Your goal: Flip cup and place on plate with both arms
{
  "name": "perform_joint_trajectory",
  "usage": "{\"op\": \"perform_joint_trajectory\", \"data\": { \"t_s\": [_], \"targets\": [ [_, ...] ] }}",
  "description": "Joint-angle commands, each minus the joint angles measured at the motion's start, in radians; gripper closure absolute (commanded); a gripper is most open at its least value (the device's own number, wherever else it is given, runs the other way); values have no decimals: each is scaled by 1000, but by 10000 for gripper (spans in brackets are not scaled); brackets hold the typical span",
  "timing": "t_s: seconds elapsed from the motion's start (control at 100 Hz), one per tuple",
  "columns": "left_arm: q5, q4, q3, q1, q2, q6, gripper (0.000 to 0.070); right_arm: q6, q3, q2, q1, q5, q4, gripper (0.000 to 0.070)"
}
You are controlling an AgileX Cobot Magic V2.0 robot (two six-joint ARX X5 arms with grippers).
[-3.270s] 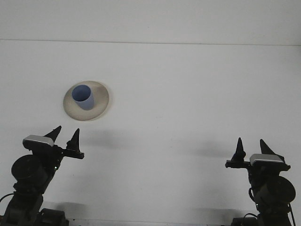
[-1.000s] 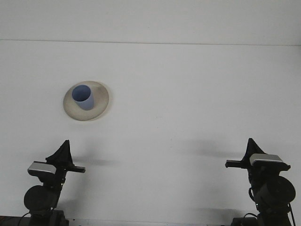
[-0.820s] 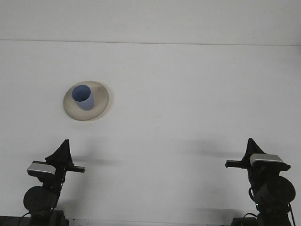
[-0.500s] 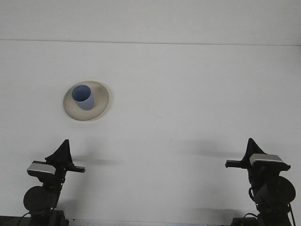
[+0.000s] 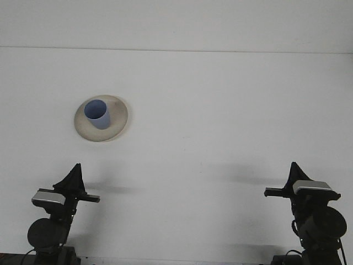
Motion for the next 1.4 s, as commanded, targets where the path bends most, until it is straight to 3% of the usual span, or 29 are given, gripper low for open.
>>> {"op": "perform_joint_trajectory", "data": {
  "t_s": [0.0, 0.54, 0.69, 0.96, 1.39],
  "targets": [
    [-3, 11, -19, 2, -2, 8, 689, 1, 8, -12, 0, 3, 15, 697],
    [-3, 11, -19, 2, -2, 8, 689, 2, -274, -343, -43, 3, 179, 697],
    [-3, 10, -19, 2, -2, 8, 688, 2, -315, -340, -59, 3, 206, 697],
    [-3, 10, -19, 2, -2, 8, 688, 2, -484, -340, -58, 2, 473, 697],
    [-3, 10, -19, 2, -2, 8, 689, 2, -484, -340, -58, -1, 454, 697]
  ]
}}
